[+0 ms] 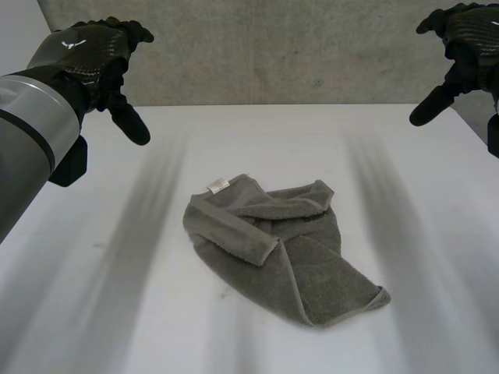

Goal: Fold the laundry

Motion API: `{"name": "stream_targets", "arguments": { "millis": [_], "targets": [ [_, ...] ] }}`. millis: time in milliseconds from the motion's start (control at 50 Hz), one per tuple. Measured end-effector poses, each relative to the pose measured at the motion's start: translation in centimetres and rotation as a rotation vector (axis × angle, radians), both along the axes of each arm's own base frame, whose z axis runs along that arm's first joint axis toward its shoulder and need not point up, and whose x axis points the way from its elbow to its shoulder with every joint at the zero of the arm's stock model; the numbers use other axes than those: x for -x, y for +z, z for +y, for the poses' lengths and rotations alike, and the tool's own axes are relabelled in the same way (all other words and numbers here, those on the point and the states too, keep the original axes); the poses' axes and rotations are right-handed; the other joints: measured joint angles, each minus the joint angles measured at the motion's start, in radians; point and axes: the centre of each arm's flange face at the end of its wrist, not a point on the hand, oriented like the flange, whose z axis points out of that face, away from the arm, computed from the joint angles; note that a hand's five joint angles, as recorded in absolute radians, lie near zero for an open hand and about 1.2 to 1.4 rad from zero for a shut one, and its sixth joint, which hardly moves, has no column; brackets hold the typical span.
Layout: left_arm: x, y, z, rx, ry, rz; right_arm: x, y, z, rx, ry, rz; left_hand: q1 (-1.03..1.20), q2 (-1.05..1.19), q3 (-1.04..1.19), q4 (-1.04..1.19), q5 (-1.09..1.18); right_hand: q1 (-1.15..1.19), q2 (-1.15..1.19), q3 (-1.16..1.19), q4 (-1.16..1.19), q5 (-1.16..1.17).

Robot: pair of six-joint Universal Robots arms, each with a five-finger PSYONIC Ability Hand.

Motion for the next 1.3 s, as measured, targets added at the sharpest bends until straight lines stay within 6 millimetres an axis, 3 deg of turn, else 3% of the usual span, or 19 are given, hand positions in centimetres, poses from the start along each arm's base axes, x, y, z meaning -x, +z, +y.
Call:
{"name": "stream_targets", "arguments": {
  "millis": [180, 280, 340, 440, 540, 580, 640, 760, 840, 880, 920, 940, 1000, 1020, 1040, 1100, 1180, 1240, 1300],
  "targets": [
    [0.2, -0.3, 0.1, -0.007, -0.010, -0.007, 0.7, -0.3, -0.4, -0.015, -0.013, 0.034, 0.000, -0.001, 0.000, -0.001, 0.000, 0.000, 0.000, 0.000, 0.000, 0.000],
    [0.5, -1.2, 0.3, -0.023, -0.034, -0.021, 0.4, -1.1, 0.0, -0.016, 0.034, 0.196, 0.000, -0.001, 0.000, -0.001, 0.000, 0.000, 0.000, 0.000, 0.000, 0.000],
    [1.4, -3.4, 0.2, -0.065, -0.100, -0.059, 0.4, -3.7, 1.1, -0.069, 0.124, 0.526, 0.000, -0.001, -0.001, -0.001, 0.000, 0.000, 0.000, 0.000, 0.000, 0.000],
    [3.6, -7.2, 0.6, -0.114, -0.255, -0.151, 0.7, -6.6, 2.5, -0.150, 0.216, 0.728, 0.000, -0.001, -0.004, -0.001, 0.000, 0.000, 0.000, 0.000, 0.000, 0.000],
    [6.5, -11.7, 1.9, -0.113, -0.436, -0.285, 0.6, -9.6, 3.6, -0.266, 0.281, 0.667, 0.000, 0.001, -0.002, 0.000, 0.000, 0.000, 0.000, 0.000, 0.000, 0.000],
    [6.8, -12.3, 1.9, -0.108, -0.451, -0.302, 0.5, -10.1, 3.7, -0.281, 0.291, 0.645, 0.000, 0.001, -0.002, 0.001, 0.000, 0.000, 0.000, 0.000, 0.000, 0.000],
    [8.1, -15.7, 1.8, -0.095, -0.505, -0.383, 0.3, -12.6, 4.7, -0.358, 0.345, 0.530, 0.003, 0.011, 0.007, 0.005, 0.000, 0.000, 0.000, 0.000, 0.000, 0.000],
    [8.8, -20.4, 1.3, -0.134, -0.531, -0.462, 0.5, -17.5, 5.7, -0.432, 0.383, 0.434, 0.045, 0.051, 0.048, 0.049, 0.006, 0.000, 0.000, 0.000, 0.000, 0.000],
    [8.9, -21.2, 1.2, -0.145, -0.534, -0.475, 0.6, -18.5, 5.9, -0.439, 0.385, 0.429, 0.045, 0.051, 0.048, 0.049, 0.006, 0.000, 0.000, 0.000, 0.000, 0.000],
    [9.0, -22.9, 1.1, -0.161, -0.545, -0.525, 0.6, -20.6, 6.1, -0.466, 0.388, 0.430, 0.116, 0.126, 0.122, 0.124, 0.094, 0.010, 0.007, 0.011, 0.006, 0.009],
    [9.0, -23.3, 1.0, -0.161, -0.548, -0.540, 0.6, -21.1, 6.2, -0.473, 0.389, 0.430, 0.116, 0.126, 0.122, 0.124, 0.094, 0.017, 0.012, 0.019, 0.010, 0.017],
    [9.1, -23.7, 0.8, -0.148, -0.551, -0.567, 0.6, -22.0, 6.2, -0.488, 0.391, 0.429, 0.454, 0.452, 0.448, 0.426, 0.395, 0.225, 0.226, 0.244, 0.222, 0.223],
    [9.2, -23.8, 0.6, -0.131, -0.550, -0.580, 0.5, -22.6, 6.1, -0.494, 0.390, 0.425, 0.624, 0.613, 0.608, 0.612, 0.581, 0.352, 0.373, 0.384, 0.363, 0.353],
    [9.5, -23.1, 0.1, -0.080, -0.538, -0.574, 0.4, -22.8, 5.5, -0.476, 0.382, 0.412, 0.758, 0.751, 0.748, 0.750, 0.713, 0.703, 0.783, 0.786, 0.751, 0.711],
    [9.7, -22.7, -0.1, -0.059, -0.533, -0.568, 0.3, -22.8, 5.3, -0.467, 0.378, 0.406, 0.862, 0.892, 0.887, 0.888, 0.840, 0.703, 0.783, 0.786, 0.751, 0.711],
    [10.3, -20.3, -1.1, 0.056, -0.493, -0.525, 0.0, -21.9, 3.7, -0.397, 0.351, 0.382, 0.938, 0.991, 0.984, 0.986, 0.931, 0.782, 0.948, 0.963, 0.949, 0.898],
    [11.1, -16.2, -2.7, 0.224, -0.409, -0.449, -1.0, -18.5, 0.4, -0.228, 0.295, 0.342, 0.953, 1.018, 1.016, 1.017, 0.956, 0.782, 0.949, 0.967, 0.956, 0.904],
    [11.5, -10.6, -4.8, 0.411, -0.273, -0.347, -2.3, -13.1, -2.1, -0.023, 0.231, 0.292, 0.962, 1.032, 1.031, 1.033, 0.968, 0.782, 0.949, 0.967, 0.956, 0.908],
    [11.0, -6.3, -6.4, 0.526, -0.158, -0.266, -3.2, -8.6, -3.3, 0.138, 0.184, 0.249, 0.966, 1.035, 1.034, 1.037, 0.970, 0.782, 0.949, 0.967, 0.956, 0.908]
  ]
}}
